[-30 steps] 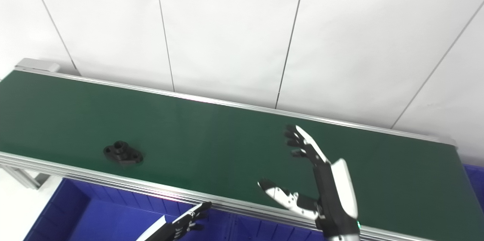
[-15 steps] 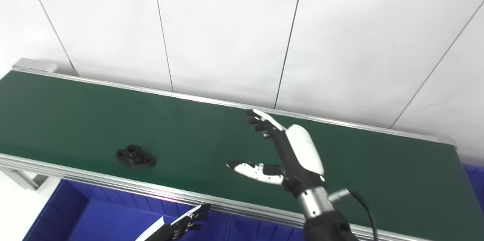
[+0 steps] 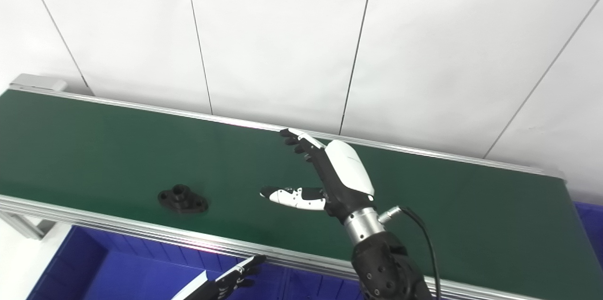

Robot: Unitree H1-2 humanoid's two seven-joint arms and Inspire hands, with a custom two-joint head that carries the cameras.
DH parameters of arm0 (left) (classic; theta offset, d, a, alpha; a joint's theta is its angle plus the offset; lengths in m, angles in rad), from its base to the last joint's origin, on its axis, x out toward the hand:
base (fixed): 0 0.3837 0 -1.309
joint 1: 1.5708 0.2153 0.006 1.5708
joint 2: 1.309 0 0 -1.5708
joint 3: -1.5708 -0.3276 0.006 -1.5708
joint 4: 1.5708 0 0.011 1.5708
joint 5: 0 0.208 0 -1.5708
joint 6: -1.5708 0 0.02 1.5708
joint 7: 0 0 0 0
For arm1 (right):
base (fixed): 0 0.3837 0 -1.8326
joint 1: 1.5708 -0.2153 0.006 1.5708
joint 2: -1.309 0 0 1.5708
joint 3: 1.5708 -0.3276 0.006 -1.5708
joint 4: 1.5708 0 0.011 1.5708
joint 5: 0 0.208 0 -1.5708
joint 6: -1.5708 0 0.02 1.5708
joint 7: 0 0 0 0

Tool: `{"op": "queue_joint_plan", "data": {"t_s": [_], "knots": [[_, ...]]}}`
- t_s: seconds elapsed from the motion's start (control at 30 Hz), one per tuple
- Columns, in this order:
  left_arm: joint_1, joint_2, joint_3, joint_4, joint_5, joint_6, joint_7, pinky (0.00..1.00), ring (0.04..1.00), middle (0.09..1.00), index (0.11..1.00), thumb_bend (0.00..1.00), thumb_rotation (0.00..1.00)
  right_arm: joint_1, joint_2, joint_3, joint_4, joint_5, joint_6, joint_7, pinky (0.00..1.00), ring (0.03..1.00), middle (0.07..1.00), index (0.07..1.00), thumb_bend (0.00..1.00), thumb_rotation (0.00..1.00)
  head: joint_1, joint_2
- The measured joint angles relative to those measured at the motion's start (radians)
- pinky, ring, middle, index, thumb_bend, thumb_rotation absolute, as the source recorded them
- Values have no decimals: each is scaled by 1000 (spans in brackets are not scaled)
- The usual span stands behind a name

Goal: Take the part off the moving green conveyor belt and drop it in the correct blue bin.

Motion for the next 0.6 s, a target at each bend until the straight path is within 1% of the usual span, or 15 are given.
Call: {"op": "queue_joint_plan", "data": {"t_s": [0.3, 0.6], "knots": [[1, 0, -6, 0, 4, -10, 0, 916, 982, 1000, 969, 686, 378, -64, 6, 59, 102, -46, 0, 6, 715, 798, 827, 860, 730, 478, -3, 0], [-1, 0, -11, -1, 15, -10, 0, 924, 986, 1000, 972, 677, 374, -112, 9, 105, 205, -69, 0, 29, 731, 818, 846, 869, 744, 445, 5, 6]]}}
